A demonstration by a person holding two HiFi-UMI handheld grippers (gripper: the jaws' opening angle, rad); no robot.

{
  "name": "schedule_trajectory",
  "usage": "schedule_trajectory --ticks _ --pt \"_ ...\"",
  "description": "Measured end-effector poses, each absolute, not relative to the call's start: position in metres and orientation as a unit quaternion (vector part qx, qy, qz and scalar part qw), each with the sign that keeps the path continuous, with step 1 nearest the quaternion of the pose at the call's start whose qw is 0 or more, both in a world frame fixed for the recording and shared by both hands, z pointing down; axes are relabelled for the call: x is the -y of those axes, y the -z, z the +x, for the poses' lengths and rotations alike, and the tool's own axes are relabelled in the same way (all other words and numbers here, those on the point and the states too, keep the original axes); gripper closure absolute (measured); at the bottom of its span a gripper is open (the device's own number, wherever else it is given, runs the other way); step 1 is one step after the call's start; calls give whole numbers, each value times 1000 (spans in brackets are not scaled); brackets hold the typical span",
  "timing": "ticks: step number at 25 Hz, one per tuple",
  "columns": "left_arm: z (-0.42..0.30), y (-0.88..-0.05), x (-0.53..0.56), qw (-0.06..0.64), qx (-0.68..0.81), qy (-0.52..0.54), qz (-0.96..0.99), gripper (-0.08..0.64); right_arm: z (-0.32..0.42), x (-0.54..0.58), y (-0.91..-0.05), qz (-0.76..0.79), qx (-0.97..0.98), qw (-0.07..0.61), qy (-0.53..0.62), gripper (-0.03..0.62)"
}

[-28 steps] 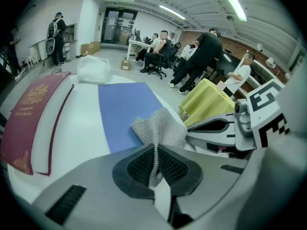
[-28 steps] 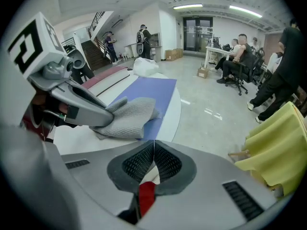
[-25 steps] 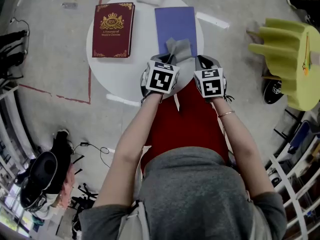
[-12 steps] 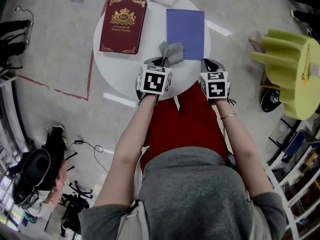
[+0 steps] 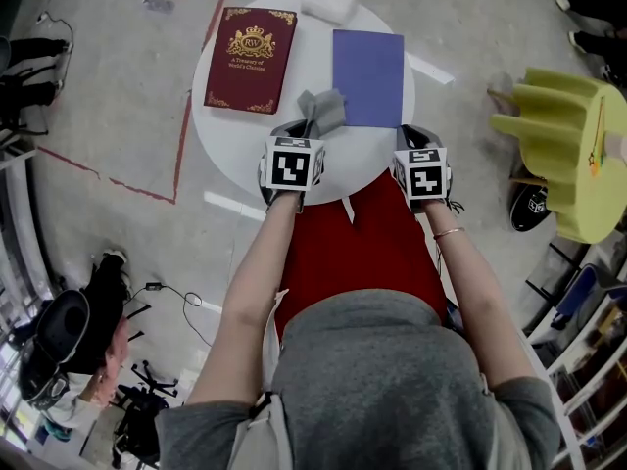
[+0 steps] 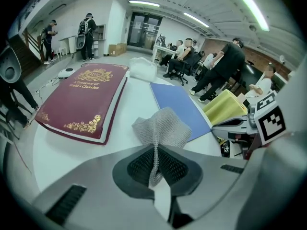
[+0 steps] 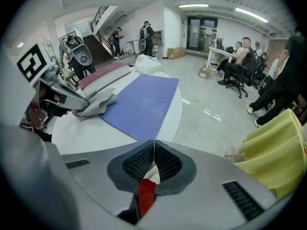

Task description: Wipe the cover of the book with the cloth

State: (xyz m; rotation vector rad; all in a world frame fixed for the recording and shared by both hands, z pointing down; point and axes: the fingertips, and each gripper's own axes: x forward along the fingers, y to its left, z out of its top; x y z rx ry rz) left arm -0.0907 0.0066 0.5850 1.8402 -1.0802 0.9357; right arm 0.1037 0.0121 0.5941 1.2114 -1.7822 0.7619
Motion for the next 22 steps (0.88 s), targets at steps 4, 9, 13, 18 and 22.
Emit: schedule_trajectory --ticks 4,9,13,18,22 --pt "-97 -580 0 389 435 -367 725 535 104 -10 -591 485 706 413 -309 563" --pt "-103 -572 7 384 447 -359 723 535 101 -5 -579 488 713 403 -303 563" --pt "-108 -562 15 372 458 -354 726 535 95 5 -564 491 724 382 -298 563" --pt "-110 -547 28 352 472 -338 734 535 86 23 -539 496 743 349 -284 563" --pt "-107 -531 37 336 482 -323 742 536 79 35 -516 496 760 319 -272 563"
